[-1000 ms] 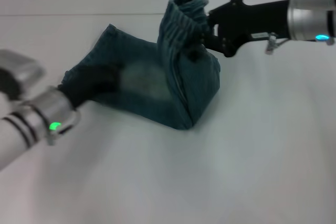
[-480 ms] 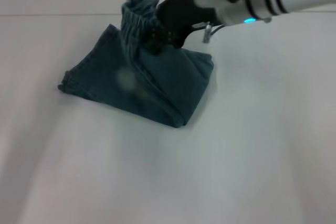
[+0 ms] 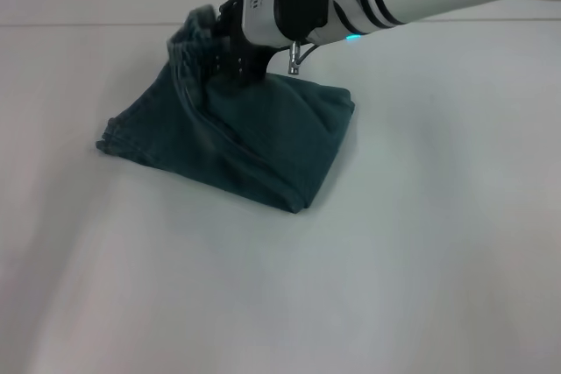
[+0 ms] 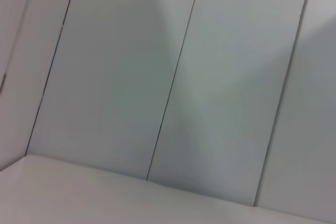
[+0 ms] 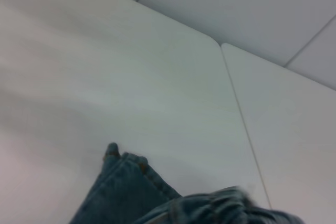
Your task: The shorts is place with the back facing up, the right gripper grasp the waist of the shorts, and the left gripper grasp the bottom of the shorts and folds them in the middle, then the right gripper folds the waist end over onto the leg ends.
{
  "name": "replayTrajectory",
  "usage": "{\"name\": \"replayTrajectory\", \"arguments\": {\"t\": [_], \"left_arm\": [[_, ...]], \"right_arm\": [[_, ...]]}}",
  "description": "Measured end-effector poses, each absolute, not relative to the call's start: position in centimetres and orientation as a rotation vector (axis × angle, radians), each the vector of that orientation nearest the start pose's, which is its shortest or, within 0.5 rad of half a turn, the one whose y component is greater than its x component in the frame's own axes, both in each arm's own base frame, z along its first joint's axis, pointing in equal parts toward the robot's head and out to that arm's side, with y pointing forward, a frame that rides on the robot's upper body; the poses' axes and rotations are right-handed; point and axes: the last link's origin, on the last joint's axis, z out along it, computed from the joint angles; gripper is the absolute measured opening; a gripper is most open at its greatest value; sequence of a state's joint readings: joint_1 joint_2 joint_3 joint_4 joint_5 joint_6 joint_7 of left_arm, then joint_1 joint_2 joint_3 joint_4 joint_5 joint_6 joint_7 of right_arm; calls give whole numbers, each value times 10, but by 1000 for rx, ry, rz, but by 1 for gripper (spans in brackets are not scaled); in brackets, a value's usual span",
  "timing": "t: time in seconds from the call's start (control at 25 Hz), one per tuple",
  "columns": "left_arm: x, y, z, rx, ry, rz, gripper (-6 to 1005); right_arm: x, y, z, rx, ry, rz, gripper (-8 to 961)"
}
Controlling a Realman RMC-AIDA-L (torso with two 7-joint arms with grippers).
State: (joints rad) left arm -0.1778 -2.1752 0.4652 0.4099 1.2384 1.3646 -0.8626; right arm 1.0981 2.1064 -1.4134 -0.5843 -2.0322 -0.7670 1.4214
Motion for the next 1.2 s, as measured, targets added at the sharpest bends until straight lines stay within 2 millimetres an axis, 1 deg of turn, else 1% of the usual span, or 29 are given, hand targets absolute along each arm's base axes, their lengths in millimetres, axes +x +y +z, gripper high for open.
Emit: {"name": "replayTrajectory", "arguments": {"t": [0.16, 0.32, 0.48, 0.52, 0.68, 0.76, 0.84, 0.92, 0.96, 1.0, 1.04, 1.08, 1.12, 1.2], "left_arm": [[-374, 251, 32, -1588, -770, -931, 18], [-373, 253, 29, -1601, -775, -925, 23], [-372, 255, 27, -1613, -778, -923, 28], [-372, 255, 27, -1615, -778, -923, 29], [-369, 255, 25, -1658, -738, -903, 34], [-365, 256, 24, -1711, -708, -899, 37], [-360, 255, 25, -1781, -685, -902, 39], [-357, 255, 24, -1845, -684, -906, 42], [-354, 254, 24, -1894, -691, -911, 43], [-352, 254, 24, -1925, -702, -916, 44], [-352, 254, 24, -1925, -702, -916, 45], [-352, 254, 24, -1925, -702, -916, 47], [-349, 252, 22, -1998, -738, -923, 48], [-345, 252, 21, -2084, -768, -919, 167]], "right_arm": [[64, 453, -96, -2650, -437, -46, 311], [65, 454, -97, -2636, -446, -52, 414], [67, 454, -95, -2631, -436, -14, 517], [68, 454, -95, -2631, -427, -5, 556], [75, 453, -88, -2637, -336, 57, 712], [82, 449, -80, -2646, -252, 114, 786], [95, 441, -68, -2656, -160, 185, 855], [115, 427, -53, -2664, -46, 273, 924], [123, 421, -47, -2664, -2, 315, 924], [135, 411, -40, -2674, 64, 374, 924], [143, 404, -35, -2678, 109, 416, 924], [156, 392, -29, -2687, 175, 484, 924], [165, 385, -26, -2686, 208, 517, 924], [187, 368, -21, -2674, 271, 577, 924]]}}
